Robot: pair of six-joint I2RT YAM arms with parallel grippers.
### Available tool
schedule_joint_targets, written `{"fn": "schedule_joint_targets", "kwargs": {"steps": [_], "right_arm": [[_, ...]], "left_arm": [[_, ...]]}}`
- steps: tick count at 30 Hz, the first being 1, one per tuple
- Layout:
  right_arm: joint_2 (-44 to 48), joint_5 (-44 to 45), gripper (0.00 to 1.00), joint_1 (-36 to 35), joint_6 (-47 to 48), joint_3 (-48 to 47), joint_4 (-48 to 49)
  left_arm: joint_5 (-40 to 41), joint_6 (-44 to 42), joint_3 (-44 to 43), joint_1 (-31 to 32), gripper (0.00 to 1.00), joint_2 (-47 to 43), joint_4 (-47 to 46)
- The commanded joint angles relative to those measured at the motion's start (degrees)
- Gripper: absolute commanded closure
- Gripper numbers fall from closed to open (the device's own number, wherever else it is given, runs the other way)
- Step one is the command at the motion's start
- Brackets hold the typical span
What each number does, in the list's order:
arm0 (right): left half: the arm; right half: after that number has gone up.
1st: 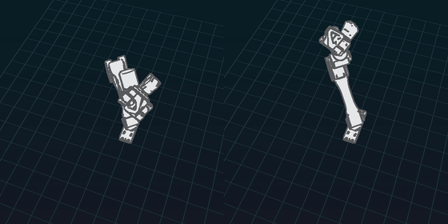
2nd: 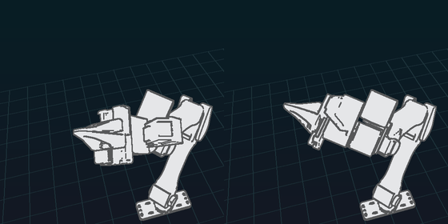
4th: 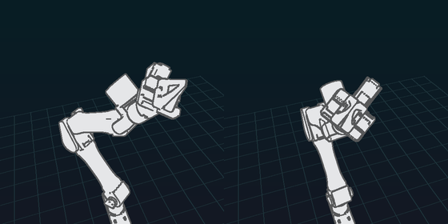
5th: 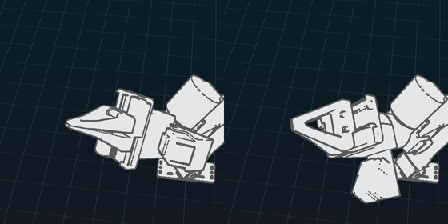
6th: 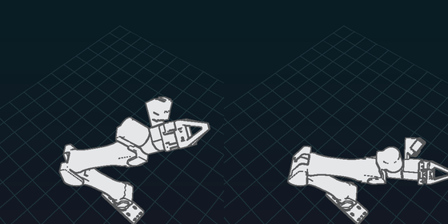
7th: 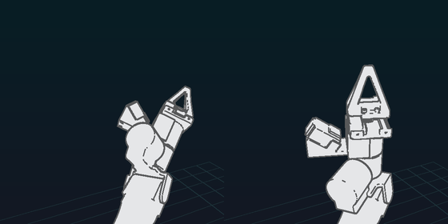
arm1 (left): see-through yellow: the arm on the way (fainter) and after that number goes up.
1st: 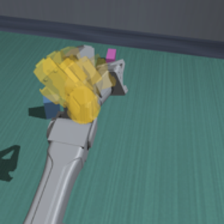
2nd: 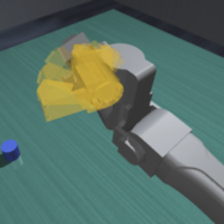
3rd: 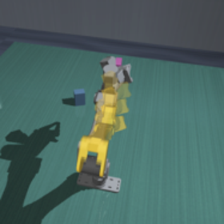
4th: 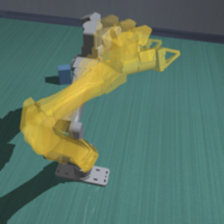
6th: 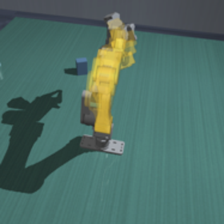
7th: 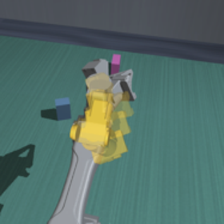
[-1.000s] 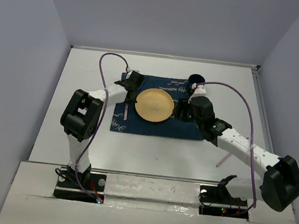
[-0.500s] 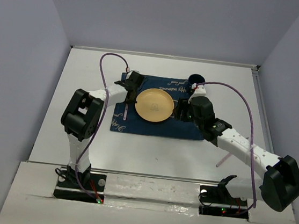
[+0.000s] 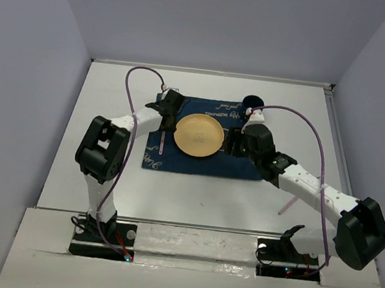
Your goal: Set the dinner table for one person
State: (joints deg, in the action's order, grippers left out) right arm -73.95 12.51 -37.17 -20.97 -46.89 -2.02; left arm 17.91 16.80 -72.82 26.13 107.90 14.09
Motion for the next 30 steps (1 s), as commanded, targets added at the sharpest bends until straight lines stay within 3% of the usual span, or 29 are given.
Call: {"fn": "schedule_joint_targets", "kwargs": {"steps": [1, 5, 11, 17, 24, 30], "right_arm": [[0.2, 2.8, 0.38, 0.2, 0.4, 0.3, 3.3], [0.0, 5.6, 0.38, 0.2, 0.6, 0.6, 3.3], [1.6, 9.3, 0.38, 3.3, -1.5, 2.2, 2.8], [9.1, 10.6, 0.46, 12.1, -11.4, 3.6, -10.5], [18.1, 13.5, 0.67, 24.8, -23.5, 4.2, -35.6], [18.1, 7.4, 0.69, 36.5, -27.8, 6.1, -40.7]], "left_arm": [[-2.7, -1.1, -2.7, 0.0, 0.49, -12.1, -0.1], [-8.7, -3.3, -0.8, 0.1, 0.43, -22.5, -0.4], [-16.9, -4.3, 13.8, 0.4, 0.34, -45.5, -4.7], [-31.6, -5.6, 31.4, 0.4, 0.26, -64.1, -5.9], [-31.4, -4.4, 35.2, 1.8, 0.21, -79.6, -7.6], [-30.1, -3.2, 36.1, 3.6, 0.21, -85.1, -7.7]]}}
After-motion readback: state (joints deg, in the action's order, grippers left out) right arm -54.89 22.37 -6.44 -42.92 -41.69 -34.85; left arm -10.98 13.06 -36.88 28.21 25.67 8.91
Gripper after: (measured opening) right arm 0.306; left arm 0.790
